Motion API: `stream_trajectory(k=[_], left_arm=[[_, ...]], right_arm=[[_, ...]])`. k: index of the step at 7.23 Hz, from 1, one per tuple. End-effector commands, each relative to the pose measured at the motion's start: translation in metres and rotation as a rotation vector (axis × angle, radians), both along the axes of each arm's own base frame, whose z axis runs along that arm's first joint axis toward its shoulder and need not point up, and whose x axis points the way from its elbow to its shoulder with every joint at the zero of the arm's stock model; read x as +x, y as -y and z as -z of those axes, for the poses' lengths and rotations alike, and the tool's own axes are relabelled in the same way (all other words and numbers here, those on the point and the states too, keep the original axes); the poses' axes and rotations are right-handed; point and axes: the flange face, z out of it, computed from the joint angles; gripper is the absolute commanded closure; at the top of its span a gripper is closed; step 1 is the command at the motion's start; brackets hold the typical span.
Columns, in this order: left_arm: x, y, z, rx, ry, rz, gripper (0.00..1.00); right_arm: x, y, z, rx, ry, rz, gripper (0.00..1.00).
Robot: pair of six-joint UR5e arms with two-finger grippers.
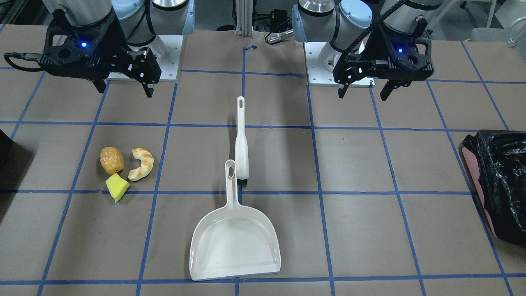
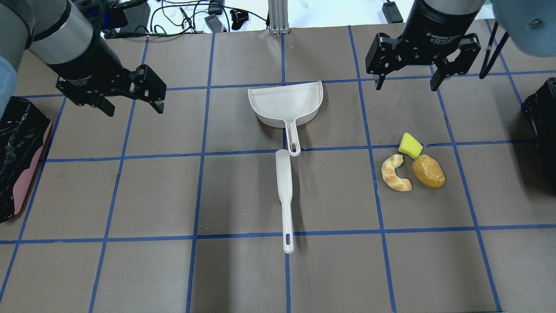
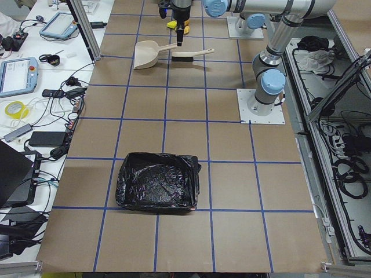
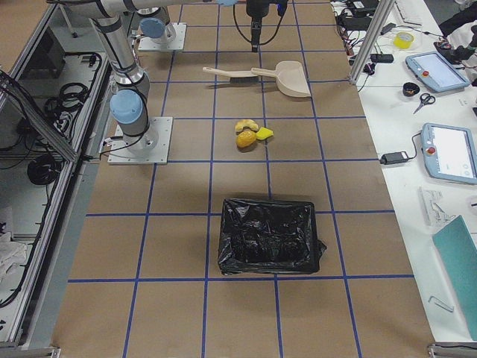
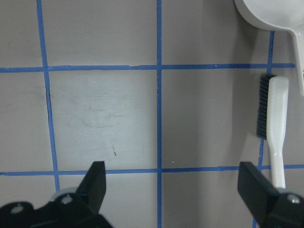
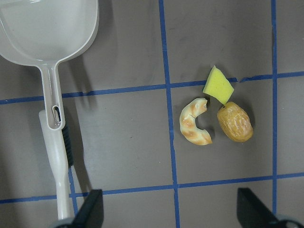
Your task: Sweep and dump trash in nearest bin
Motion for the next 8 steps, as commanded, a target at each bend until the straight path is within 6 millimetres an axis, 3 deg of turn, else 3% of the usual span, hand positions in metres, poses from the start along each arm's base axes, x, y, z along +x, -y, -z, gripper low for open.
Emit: stream_trajectory(k=[1, 3, 5, 6, 8], left_arm=[[-0.001, -0.001, 0.000, 0.000, -0.008, 0.000, 0.00], [-0.002, 0.000, 0.005, 0.014, -0.006, 0.002, 0.00], [-0.002, 0.000, 0.025, 0.046, -0.011, 0.008, 0.00], [-0.009, -0.004, 0.032, 0.060, -0.013, 0.022, 0.00], [-0.049, -0.026, 0.050, 0.095, -0.007, 0.092, 0.00]], right_arm=[[0.000, 0.000, 0.000, -0.003, 0.000, 0.000, 0.00], [0.000, 0.001, -0.001, -0.013, 0.001, 0.002, 0.00], [0.000, 0.001, -0.001, -0.012, 0.001, 0.002, 0.00], [0.000, 0.001, -0.001, -0.012, 0.001, 0.002, 0.00], [0.000, 0.002, 0.000, -0.009, 0.002, 0.000, 0.00]])
